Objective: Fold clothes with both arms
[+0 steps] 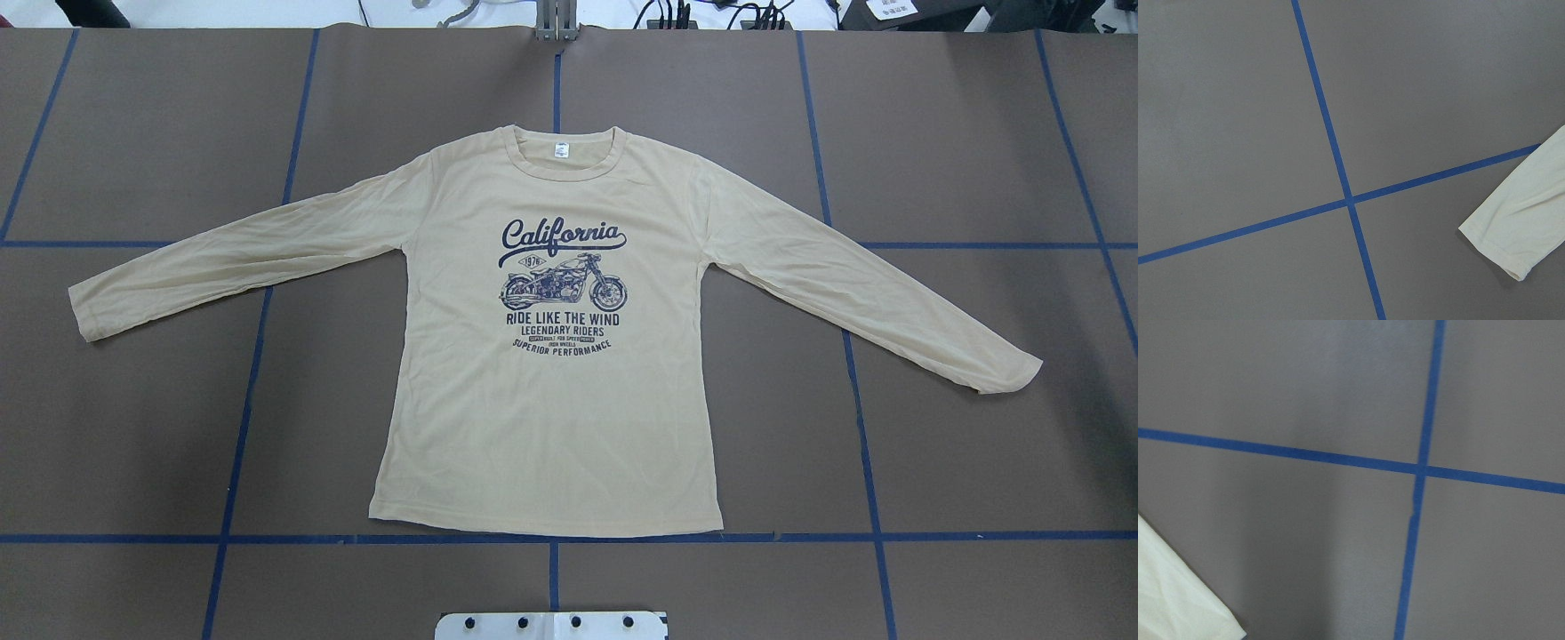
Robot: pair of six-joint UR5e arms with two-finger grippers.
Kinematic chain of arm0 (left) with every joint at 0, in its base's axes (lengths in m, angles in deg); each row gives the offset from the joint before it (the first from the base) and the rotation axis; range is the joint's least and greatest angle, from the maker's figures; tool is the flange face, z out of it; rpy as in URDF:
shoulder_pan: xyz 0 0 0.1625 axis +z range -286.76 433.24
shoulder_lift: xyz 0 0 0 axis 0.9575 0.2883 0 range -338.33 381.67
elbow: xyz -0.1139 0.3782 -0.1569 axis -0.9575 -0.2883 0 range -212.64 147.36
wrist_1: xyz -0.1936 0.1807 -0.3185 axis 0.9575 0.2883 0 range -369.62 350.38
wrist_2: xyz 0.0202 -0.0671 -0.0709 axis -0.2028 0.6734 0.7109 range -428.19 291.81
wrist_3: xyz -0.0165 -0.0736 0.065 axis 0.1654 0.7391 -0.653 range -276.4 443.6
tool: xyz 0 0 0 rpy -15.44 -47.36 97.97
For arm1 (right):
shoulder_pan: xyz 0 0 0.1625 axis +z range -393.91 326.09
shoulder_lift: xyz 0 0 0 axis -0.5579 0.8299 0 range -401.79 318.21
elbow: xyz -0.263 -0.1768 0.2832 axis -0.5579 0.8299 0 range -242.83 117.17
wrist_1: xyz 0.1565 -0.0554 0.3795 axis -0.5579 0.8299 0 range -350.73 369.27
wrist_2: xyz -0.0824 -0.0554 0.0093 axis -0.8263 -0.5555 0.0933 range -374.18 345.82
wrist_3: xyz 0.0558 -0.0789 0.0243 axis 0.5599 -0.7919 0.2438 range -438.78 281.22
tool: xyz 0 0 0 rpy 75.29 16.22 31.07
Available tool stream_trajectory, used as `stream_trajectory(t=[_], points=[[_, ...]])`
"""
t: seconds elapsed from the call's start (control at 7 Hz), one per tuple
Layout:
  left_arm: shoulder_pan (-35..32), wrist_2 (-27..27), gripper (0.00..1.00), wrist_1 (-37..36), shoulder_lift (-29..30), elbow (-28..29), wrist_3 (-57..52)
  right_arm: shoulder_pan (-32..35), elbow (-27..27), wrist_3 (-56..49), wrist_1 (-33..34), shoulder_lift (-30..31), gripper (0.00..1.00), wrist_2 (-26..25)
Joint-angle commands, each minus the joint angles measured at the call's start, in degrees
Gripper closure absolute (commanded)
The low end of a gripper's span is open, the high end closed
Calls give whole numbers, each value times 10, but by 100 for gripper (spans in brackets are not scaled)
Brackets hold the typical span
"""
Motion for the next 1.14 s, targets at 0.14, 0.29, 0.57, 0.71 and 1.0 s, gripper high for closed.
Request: stream_trajectory(t=[0.14, 0.29, 0.57, 0.71, 1.0], points=[[0, 1, 0, 0, 1, -1, 0, -117, 7, 231, -128, 14, 0, -4], [1, 1, 0, 0, 5, 0, 0, -138, 16, 320, -183, 26, 1, -4], [2, 0, 0, 0, 10, 7, 0, -158, 36, 419, -315, 62, 2, -4], [2, 0, 0, 0, 10, 8, 0, -182, 37, 486, -364, 68, 3, -8], [2, 0, 0, 0, 11, 10, 0, -206, 65, 516, -384, 67, 9, -6]])
